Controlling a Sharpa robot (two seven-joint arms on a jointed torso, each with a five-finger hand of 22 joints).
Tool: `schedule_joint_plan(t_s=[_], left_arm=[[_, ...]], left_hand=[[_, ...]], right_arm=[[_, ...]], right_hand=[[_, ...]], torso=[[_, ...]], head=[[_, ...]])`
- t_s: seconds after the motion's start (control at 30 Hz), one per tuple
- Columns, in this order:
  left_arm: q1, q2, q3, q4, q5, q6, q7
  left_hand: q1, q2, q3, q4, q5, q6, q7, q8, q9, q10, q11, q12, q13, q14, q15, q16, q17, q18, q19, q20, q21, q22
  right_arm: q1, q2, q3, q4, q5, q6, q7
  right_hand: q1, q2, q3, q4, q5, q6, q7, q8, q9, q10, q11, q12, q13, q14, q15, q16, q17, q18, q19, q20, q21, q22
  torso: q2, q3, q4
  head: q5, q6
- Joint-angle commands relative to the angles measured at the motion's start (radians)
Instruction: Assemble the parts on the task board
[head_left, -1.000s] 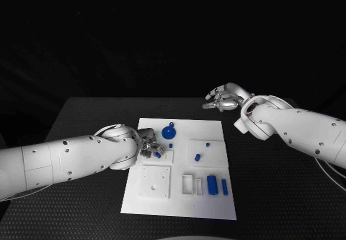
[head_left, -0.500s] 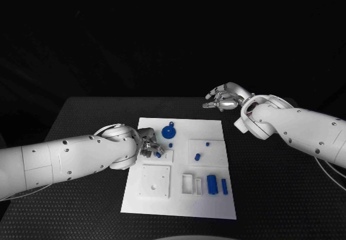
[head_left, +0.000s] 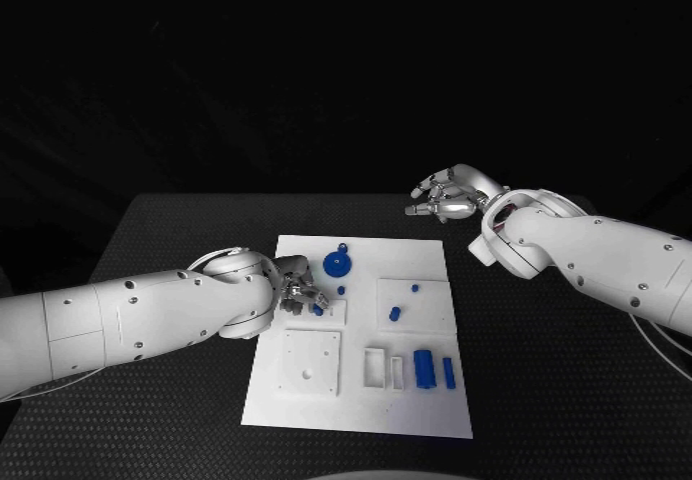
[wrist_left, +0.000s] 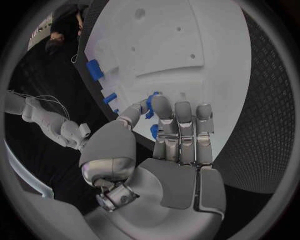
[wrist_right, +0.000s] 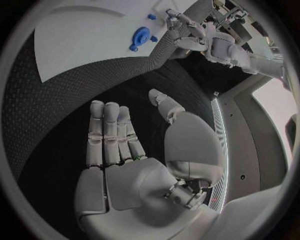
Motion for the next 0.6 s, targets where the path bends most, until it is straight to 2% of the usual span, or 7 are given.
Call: schedule_joint_plan(t_s=[0.03, 0.17, 0.33, 0.6], left_arm=[[-0.009, 0.006, -0.005, 0.003, 0.013, 0.009, 0.027], [-0.009, 0.006, -0.005, 0.004, 0.014, 0.013, 0.029], [-0.010, 0.005, -0.005, 0.004, 0.016, 0.017, 0.030], [-0.010, 0.004, -0.005, 0.004, 0.018, 0.018, 0.031]], left_hand=[[0.005, -0.005, 0.001, 0.011, -0.099, 0.027, -0.027, 0.007, 0.004, -0.016, -0.015, 0.007, -0.003, -0.004, -0.008, 0.005, -0.003, -0.009, -0.009, -0.103, -0.002, 0.011], [0.003, -0.013, 0.001, 0.016, -0.107, 0.026, -0.027, 0.007, 0.003, -0.017, -0.015, 0.008, -0.004, -0.004, -0.008, 0.006, -0.005, -0.010, -0.009, -0.103, -0.002, 0.011], [-0.002, -0.038, 0.005, 0.036, -0.115, 0.026, -0.027, 0.007, 0.003, -0.017, -0.015, 0.010, -0.008, -0.005, -0.008, 0.007, -0.009, -0.012, -0.010, -0.105, -0.002, 0.009], [-0.003, -0.051, 0.009, 0.049, -0.118, 0.026, -0.027, 0.007, 0.003, -0.018, -0.015, 0.012, -0.010, -0.006, -0.009, 0.009, -0.011, -0.012, -0.010, -0.106, -0.003, 0.008]], right_arm=[[0.000, 0.000, 0.000, 0.001, 0.001, 0.010, 0.009], [0.000, 0.000, 0.000, 0.000, 0.001, 0.011, 0.009], [0.000, 0.000, 0.000, 0.000, 0.001, 0.011, 0.009], [0.000, 0.000, 0.000, 0.000, 0.001, 0.012, 0.008]], right_hand=[[-0.007, 0.001, -0.006, -0.001, 0.004, -0.001, 0.006, 0.004, -0.002, -0.007, 0.002, 0.005, -0.002, -0.007, 0.000, -0.003, -0.002, 0.013, -0.004, 0.003, -0.006, 0.001], [-0.007, 0.001, -0.007, -0.001, 0.004, -0.002, 0.006, 0.004, -0.002, -0.007, 0.002, 0.005, -0.002, -0.007, 0.000, -0.003, -0.002, 0.013, -0.004, 0.003, -0.006, 0.001], [-0.008, 0.001, -0.007, 0.000, 0.004, -0.002, 0.006, 0.004, -0.002, -0.007, 0.002, 0.005, -0.003, -0.007, 0.000, -0.002, -0.002, 0.013, -0.004, 0.003, -0.007, 0.002], [-0.008, 0.001, -0.008, 0.000, 0.005, -0.002, 0.006, 0.004, -0.002, -0.008, 0.002, 0.006, -0.004, -0.007, 0.000, -0.002, -0.003, 0.013, -0.004, 0.003, -0.007, 0.002]], torso=[[0.000, -0.0001, 0.0004], [0.000, -0.0003, 0.0010], [0.000, -0.0005, 0.0002], [0.000, 0.0001, 0.0005]], head=[[0.000, 0.001], [0.000, 0.000], [0.000, 0.000], [0.001, -0.001]])
